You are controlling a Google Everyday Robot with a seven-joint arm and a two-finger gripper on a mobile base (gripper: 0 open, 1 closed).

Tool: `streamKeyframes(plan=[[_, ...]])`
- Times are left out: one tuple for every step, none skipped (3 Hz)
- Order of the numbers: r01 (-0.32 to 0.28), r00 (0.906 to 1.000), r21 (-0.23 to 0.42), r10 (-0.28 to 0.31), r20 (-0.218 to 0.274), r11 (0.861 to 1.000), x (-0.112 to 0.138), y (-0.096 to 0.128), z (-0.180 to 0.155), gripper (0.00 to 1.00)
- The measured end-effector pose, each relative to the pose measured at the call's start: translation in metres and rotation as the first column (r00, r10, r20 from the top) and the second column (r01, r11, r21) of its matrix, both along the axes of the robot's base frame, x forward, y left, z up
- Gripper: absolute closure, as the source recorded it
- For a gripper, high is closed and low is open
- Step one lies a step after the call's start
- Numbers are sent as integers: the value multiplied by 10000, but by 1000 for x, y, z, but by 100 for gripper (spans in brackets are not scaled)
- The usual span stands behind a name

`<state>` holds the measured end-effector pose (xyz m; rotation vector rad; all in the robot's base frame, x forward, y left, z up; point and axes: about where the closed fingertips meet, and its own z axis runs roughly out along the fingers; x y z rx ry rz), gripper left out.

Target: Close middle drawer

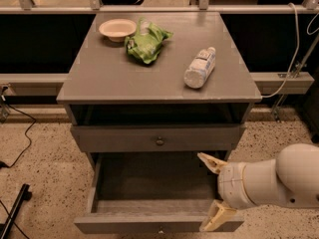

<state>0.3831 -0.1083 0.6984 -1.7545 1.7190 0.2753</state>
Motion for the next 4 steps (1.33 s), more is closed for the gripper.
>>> streamKeyframes(plan=[[-22, 10000, -8, 22, -17, 10000, 0, 0, 0, 0], [-169, 9998, 154, 170, -61, 9997, 8, 8, -27, 0], [-629, 9980, 47, 629, 38, 9980, 8, 25, -71, 0], [-1049, 9943, -404, 1039, -259, 9937, 0, 39, -115, 18]])
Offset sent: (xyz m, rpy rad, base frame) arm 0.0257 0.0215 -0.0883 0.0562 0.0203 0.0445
